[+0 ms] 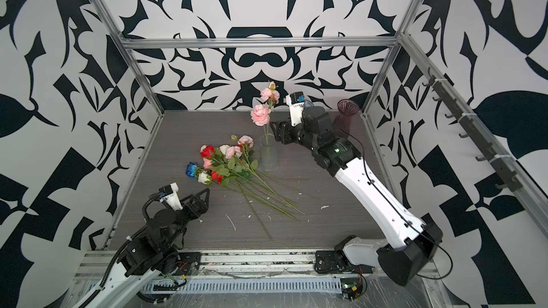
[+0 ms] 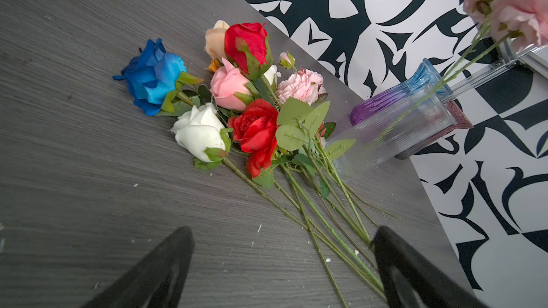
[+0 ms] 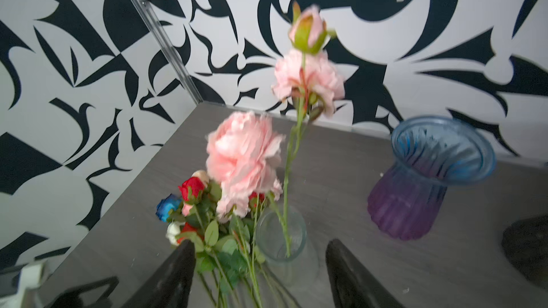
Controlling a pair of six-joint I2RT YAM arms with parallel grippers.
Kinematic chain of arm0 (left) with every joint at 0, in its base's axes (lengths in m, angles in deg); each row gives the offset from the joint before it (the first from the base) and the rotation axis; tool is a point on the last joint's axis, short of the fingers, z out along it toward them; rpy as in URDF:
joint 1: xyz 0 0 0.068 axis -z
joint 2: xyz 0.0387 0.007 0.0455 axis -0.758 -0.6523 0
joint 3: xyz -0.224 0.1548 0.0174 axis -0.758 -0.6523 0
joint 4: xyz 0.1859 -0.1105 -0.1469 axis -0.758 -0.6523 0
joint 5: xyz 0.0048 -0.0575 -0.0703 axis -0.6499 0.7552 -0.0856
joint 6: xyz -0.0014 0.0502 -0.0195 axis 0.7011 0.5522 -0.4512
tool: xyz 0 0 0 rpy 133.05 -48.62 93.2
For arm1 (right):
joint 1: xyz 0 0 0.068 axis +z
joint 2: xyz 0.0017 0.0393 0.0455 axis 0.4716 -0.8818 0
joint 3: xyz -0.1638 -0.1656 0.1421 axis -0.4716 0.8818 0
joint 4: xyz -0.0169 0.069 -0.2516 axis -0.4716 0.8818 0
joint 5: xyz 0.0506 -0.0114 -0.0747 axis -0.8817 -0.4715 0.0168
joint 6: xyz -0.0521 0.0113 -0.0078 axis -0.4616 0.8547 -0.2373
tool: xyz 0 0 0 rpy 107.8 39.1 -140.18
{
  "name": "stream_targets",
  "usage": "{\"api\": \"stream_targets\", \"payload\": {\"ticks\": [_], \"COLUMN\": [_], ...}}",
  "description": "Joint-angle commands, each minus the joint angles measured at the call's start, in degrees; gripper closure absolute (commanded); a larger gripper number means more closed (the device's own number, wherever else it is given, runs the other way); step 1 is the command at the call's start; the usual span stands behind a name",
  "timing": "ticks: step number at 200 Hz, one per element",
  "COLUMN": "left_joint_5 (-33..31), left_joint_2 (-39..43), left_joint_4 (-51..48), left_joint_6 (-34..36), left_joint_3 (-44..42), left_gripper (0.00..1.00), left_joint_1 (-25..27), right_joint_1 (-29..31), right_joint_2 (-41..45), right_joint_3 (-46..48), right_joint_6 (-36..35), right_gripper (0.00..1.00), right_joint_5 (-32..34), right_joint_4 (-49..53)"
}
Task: Arrange the flowers into the vase
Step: 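Lower the pink rose stems into the clear vase and release them, then grasp another bunch of pink flower stems with the right gripper and lift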
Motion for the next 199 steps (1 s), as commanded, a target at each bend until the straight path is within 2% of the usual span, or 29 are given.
{"api": "stream_targets", "payload": {"ticks": [1,18,37,61,95,140,166,199], "left_joint_5": [1.5,3.1,8.8,18.9,28.8,30.0,29.0,28.3], "left_joint_2": [-1.8,-5.2,-10.8,-21.1,-31.6,-33.1,-29.9,-26.3], "left_joint_4": [4.9,9.3,15.9,25.0,36.0,38.8,34.8,29.5], "left_joint_6": [-0.6,-0.6,-0.5,-2.4,-7.6,-9.6,-9.1,-7.5], "left_joint_3": [0.7,0.4,0.2,0.3,-1.4,-2.7,-2.2,-1.2], "left_gripper": [0.01,0.01,0.00,0.01,0.01,0.01,0.01,0.01], "left_joint_1": [-0.2,-0.7,-3.2,-9.7,-19.1,-20.7,-20.8,-20.9], "right_joint_1": [0.7,3.1,8.0,12.7,13.6,13.9,13.9,13.8], "right_joint_2": [3.1,5.0,5.3,2.3,-4.7,-17.8,-26.2,-31.1], "right_joint_3": [7.4,14.0,18.9,22.3,23.7,17.3,11.0,6.5], "right_joint_6": [2.3,2.8,2.8,4.5,8.9,5.9,5.0,5.2], "right_gripper": [0.34,0.41,0.44,0.47,0.58,0.62,0.66,0.70], "right_joint_5": [-3.5,-4.1,-2.1,-0.4,0.5,5.5,5.0,6.8], "right_joint_4": [2.2,1.7,0.7,-2.3,-6.4,-6.1,-3.1,0.2]}}
